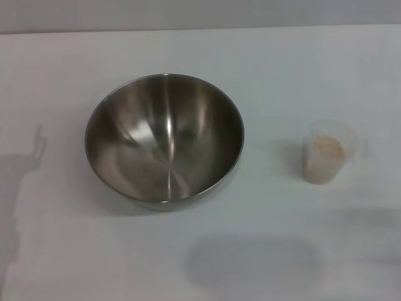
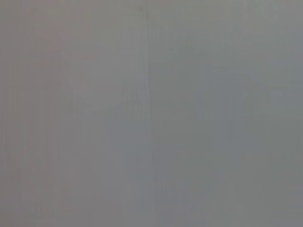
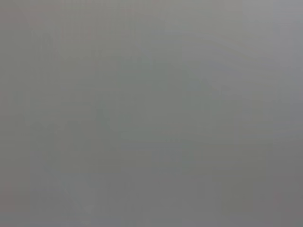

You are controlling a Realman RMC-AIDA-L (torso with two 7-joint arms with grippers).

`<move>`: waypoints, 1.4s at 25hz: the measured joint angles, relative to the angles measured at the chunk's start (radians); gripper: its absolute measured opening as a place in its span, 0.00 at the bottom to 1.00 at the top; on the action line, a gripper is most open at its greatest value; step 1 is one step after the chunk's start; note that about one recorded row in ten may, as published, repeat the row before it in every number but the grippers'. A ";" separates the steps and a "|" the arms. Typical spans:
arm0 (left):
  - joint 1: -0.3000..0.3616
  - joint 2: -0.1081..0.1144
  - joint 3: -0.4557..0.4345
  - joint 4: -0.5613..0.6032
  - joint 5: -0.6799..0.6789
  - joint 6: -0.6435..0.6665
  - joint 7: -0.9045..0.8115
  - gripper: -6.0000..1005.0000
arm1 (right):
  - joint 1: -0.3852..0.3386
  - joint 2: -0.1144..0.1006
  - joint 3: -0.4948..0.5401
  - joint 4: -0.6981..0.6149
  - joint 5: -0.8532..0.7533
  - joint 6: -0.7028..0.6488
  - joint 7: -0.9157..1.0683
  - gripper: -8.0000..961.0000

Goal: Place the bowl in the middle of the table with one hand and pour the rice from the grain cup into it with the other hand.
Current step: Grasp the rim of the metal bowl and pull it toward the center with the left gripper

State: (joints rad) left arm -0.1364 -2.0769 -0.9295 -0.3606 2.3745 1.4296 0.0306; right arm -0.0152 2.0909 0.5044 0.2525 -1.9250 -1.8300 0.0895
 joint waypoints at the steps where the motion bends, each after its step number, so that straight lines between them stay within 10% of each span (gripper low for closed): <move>1: 0.000 0.000 0.000 0.000 0.000 0.000 0.000 0.79 | 0.000 0.000 -0.002 0.000 0.001 0.000 0.000 0.88; 23: -0.048 0.023 0.052 -0.046 0.003 0.054 0.004 0.78 | 0.001 0.000 -0.003 -0.002 -0.002 0.003 0.000 0.88; 31: -0.006 0.144 -0.026 -0.453 0.041 -0.415 0.015 0.78 | 0.001 -0.002 -0.003 -0.004 0.001 0.001 0.000 0.88; 32: 0.032 0.178 -0.111 -0.635 0.100 -0.643 0.015 0.78 | 0.001 -0.002 -0.003 -0.005 0.001 0.001 0.000 0.88; 35: 0.046 0.180 -0.143 -0.693 0.123 -0.720 0.013 0.79 | 0.002 -0.002 -0.002 -0.007 0.002 0.001 0.000 0.88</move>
State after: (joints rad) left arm -0.0901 -1.8964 -1.0722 -1.0535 2.4972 0.7098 0.0441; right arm -0.0134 2.0892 0.5024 0.2458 -1.9234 -1.8292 0.0892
